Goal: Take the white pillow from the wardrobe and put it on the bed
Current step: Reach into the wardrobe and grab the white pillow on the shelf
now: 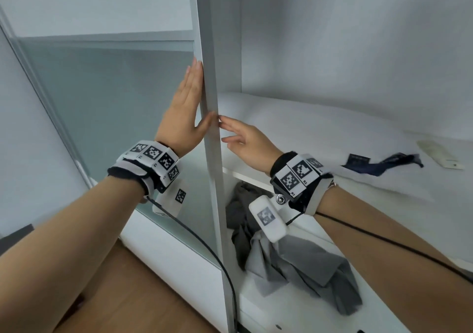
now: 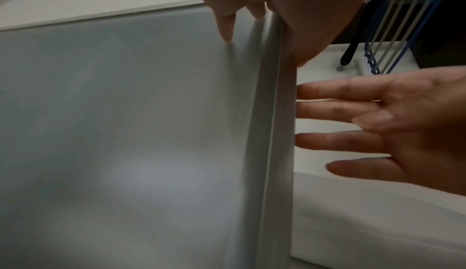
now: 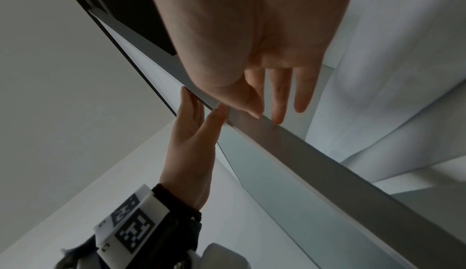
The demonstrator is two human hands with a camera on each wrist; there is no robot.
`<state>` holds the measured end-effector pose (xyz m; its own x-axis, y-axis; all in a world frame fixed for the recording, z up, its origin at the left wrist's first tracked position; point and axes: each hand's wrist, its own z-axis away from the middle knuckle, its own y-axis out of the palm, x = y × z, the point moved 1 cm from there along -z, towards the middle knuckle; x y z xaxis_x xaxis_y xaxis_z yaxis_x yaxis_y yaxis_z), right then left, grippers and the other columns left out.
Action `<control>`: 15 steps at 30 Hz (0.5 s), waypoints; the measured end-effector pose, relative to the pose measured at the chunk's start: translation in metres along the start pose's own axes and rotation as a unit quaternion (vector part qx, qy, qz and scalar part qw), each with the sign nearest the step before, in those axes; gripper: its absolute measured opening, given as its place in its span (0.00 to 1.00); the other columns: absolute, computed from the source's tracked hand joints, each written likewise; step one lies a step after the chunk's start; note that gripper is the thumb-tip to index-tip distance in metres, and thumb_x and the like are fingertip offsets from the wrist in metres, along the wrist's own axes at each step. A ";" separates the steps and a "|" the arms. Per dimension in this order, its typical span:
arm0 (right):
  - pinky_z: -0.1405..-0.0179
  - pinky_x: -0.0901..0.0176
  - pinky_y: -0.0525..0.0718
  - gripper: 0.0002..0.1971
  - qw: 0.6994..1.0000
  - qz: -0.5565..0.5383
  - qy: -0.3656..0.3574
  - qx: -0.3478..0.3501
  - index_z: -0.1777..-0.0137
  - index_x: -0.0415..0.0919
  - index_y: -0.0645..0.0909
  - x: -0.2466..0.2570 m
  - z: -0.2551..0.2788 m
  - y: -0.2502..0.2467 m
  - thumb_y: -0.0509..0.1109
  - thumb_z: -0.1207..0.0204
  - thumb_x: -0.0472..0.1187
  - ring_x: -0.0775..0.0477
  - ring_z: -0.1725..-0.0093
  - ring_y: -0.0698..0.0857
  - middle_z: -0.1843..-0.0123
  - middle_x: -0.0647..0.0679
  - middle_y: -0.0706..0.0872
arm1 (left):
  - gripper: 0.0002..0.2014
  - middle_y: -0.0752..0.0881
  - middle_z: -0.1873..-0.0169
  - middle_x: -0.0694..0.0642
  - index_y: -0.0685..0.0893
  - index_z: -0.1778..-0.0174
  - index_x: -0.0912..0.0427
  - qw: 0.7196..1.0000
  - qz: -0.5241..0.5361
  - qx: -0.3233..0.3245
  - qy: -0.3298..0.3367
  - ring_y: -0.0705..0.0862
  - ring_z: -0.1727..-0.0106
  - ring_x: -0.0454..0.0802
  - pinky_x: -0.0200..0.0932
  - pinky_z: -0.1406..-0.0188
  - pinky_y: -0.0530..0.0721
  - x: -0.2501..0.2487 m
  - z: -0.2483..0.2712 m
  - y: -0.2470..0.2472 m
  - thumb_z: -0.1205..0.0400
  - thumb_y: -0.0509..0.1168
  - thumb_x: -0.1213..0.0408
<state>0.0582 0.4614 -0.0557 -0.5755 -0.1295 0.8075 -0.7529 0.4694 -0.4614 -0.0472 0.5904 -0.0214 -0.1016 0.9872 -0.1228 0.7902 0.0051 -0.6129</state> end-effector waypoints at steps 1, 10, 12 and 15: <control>0.37 0.69 0.76 0.30 1.000 0.003 0.004 -0.001 0.21 0.44 0.64 -0.001 -0.009 0.008 0.55 0.22 0.23 0.45 0.33 0.82 0.23 0.46 0.74 | 0.40 0.51 0.16 0.60 0.46 0.18 0.68 1.000 0.006 -0.005 0.000 0.49 0.15 0.55 0.30 0.19 0.46 0.012 -0.001 -0.001 0.19 0.64 0.68; 0.41 0.58 0.81 0.23 0.984 0.043 0.053 -0.163 0.29 0.46 0.73 -0.004 -0.065 0.049 0.59 0.22 0.29 0.47 0.43 0.86 0.33 0.48 0.82 | 0.39 0.58 0.18 0.67 0.53 0.18 0.70 0.999 0.014 -0.039 0.013 0.57 0.17 0.59 0.25 0.23 0.42 0.112 -0.015 -0.007 0.24 0.63 0.71; 0.44 0.63 0.81 0.22 0.979 0.046 0.067 -0.188 0.32 0.47 0.76 -0.007 -0.067 0.048 0.59 0.23 0.29 0.49 0.45 0.86 0.37 0.51 0.83 | 0.39 0.57 0.17 0.66 0.52 0.18 0.69 0.999 0.004 -0.037 0.008 0.57 0.16 0.59 0.23 0.24 0.42 0.132 -0.017 -0.007 0.25 0.62 0.70; 0.46 0.66 0.81 0.20 0.975 0.071 0.076 -0.196 0.39 0.50 0.79 -0.010 -0.069 0.050 0.59 0.24 0.28 0.50 0.46 0.87 0.41 0.54 0.84 | 0.39 0.57 0.18 0.67 0.53 0.18 0.70 0.999 -0.001 -0.042 0.011 0.57 0.17 0.60 0.25 0.23 0.42 0.155 -0.017 -0.008 0.25 0.62 0.69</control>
<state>0.0483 0.5465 -0.0619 -0.5886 0.0779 0.8046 -0.4716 0.7754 -0.4200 -0.0590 0.7464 -0.0218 -0.0909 0.9904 -0.1037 0.8383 0.0198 -0.5449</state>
